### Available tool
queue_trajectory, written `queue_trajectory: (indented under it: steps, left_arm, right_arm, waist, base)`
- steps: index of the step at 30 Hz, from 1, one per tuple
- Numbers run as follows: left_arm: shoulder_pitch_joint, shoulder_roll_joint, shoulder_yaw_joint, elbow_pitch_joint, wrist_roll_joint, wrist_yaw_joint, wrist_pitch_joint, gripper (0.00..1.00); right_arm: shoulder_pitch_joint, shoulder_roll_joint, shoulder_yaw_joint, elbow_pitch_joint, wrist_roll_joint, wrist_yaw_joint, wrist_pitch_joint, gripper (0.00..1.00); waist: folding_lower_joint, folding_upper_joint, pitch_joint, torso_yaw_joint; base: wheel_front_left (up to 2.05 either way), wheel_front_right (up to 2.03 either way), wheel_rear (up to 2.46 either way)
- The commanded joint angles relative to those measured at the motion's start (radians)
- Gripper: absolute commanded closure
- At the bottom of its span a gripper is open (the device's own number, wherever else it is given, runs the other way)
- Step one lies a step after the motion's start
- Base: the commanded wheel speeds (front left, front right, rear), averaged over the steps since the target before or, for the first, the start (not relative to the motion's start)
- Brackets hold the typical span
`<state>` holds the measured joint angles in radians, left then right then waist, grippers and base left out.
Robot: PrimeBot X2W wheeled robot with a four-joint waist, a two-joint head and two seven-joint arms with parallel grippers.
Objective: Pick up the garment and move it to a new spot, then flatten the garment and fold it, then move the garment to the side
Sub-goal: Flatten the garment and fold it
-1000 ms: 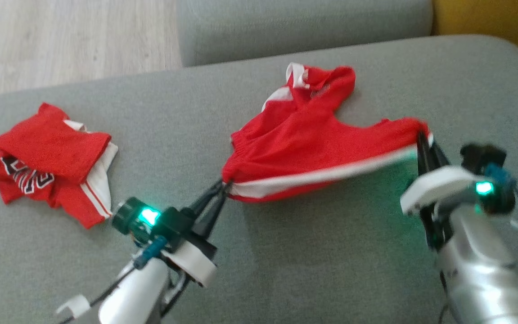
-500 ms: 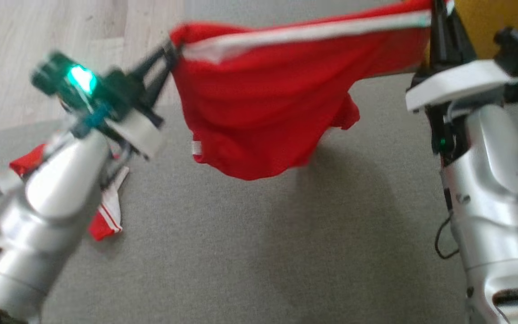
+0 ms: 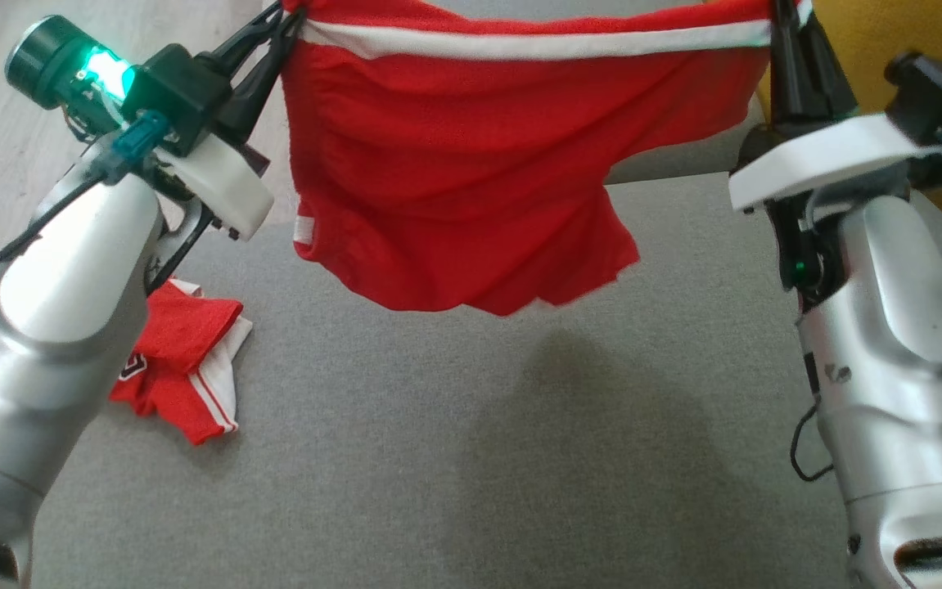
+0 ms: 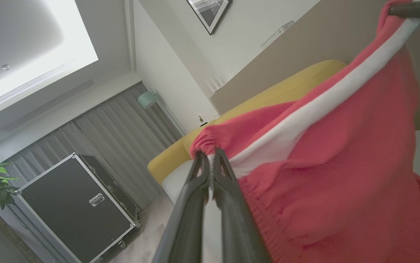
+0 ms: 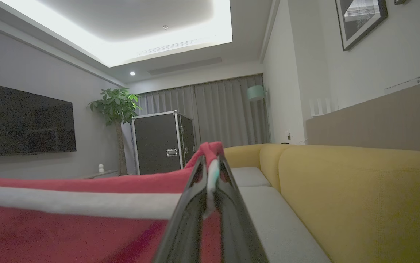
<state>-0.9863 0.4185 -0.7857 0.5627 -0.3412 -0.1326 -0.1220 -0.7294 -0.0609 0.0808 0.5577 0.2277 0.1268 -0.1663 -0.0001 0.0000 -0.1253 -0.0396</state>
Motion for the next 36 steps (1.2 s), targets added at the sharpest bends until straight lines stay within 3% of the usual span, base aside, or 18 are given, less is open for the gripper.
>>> queue_trajectory:
  steps: [1, 13, 19, 23, 30, 36]
  left_arm:
    - [-0.064, 0.046, 0.035, -0.017, -0.017, 0.002, 0.013, 1.0]
    - [-0.047, 0.07, 0.015, -0.029, -0.15, 0.002, 0.092, 1.0]
    - [-0.183, 0.104, -0.021, 0.001, -0.171, 0.002, 0.102, 1.0]
    - [-0.339, 0.107, -0.007, 0.07, -0.146, 0.002, 0.055, 1.0]
    - [-0.548, 0.042, 0.02, 0.225, -0.088, 0.027, -0.101, 1.0]
    - [-0.536, -0.03, 0.034, 0.264, -0.068, 0.032, -0.139, 1.0]
  right_arm:
    - [-0.025, 0.011, 0.005, -0.033, -0.006, 0.004, 0.01, 1.0]
    - [-0.076, 0.011, -0.039, 0.035, -0.044, 0.004, 0.088, 1.0]
    - [-0.298, 0.011, -0.032, 0.166, -0.049, 0.004, 0.103, 1.0]
    - [-0.508, 0.011, -0.055, 0.273, -0.048, 0.004, 0.041, 1.0]
    - [-0.741, 0.011, -0.167, 0.447, -0.154, 0.004, -0.085, 1.0]
    - [-0.715, 0.011, -0.231, 0.499, -0.201, 0.004, -0.095, 1.0]
  waist:
    - [0.0001, 0.0, 0.0, 0.002]
    - [0.0001, 0.0, 0.082, -0.017]
    - [0.0001, 0.0, 0.253, -0.05]
    - [0.0001, 0.0, 0.38, -0.069]
    - [0.0001, 0.0, 0.525, -0.073]
    - [0.0001, 0.0, 0.575, -0.05]
  base:
    - [0.0, 0.0, 0.0]
    - [0.0, 0.0, 0.0]
    - [0.0, 0.0, 0.0]
    - [0.0, 0.0, 0.0]
    - [0.0, 0.0, 0.0]
    - [0.0, 0.0, 0.0]
